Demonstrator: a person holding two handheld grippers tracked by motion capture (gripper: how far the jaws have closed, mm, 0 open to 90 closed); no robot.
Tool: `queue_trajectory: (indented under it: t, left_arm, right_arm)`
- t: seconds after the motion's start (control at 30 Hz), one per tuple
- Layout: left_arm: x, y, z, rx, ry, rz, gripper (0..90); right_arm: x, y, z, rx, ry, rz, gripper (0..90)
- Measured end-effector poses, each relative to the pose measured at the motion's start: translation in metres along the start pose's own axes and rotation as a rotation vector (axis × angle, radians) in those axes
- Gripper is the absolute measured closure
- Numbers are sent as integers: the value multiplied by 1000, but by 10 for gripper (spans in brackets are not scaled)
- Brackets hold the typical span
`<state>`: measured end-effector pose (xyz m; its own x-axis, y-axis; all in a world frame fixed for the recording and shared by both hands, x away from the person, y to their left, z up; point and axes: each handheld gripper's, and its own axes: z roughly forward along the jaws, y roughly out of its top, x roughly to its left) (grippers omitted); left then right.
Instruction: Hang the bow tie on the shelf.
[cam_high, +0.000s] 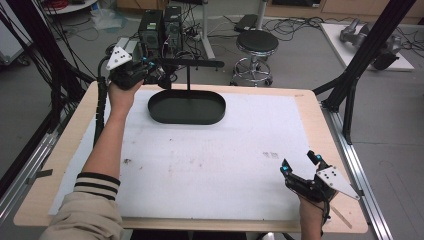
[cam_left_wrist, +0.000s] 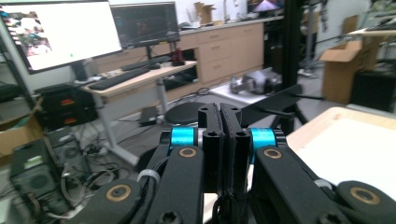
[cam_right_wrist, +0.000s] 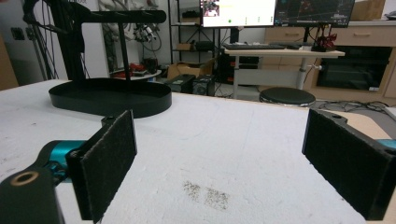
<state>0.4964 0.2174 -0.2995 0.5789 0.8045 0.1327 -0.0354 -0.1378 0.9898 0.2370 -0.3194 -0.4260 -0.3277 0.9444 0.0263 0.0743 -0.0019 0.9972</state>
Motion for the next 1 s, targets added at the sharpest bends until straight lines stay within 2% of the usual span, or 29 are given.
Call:
queue_trajectory:
  t: [0.27,0.3,0.53,0.67,0.73,0.8,0.83,0.87,0.93,1.0]
  left_arm:
    - [15,-6,10,20,66,-14,872]
    - [18,-8,12,29,86,-12,872]
    - [24,-15,12,63,128,-14,866]
    - [28,-17,8,57,154,-32,511]
    - [27,-17,2,46,189,-24,378]
    - [24,-15,-6,39,212,-11,349]
    - [23,-15,-11,30,218,-5,297]
    - [21,-14,-17,20,219,-6,297]
    - [18,-11,-29,-10,200,-14,222]
    - [13,-7,-51,-45,184,-33,201]
  right_arm:
    - [1,0,-1,3,2,-11,92]
    - [2,0,-1,4,0,-10,92]
    - [3,0,0,6,4,-14,92]
    - [3,0,0,4,6,-12,92]
    - [3,0,0,3,10,-7,92]
    - [3,0,0,1,11,-8,92]
    - [4,0,-1,-4,15,-5,92]
    - [4,0,-1,-4,15,-5,92]
    - [4,2,-1,-11,18,-8,92]
    - [5,3,-1,-21,24,-7,92]
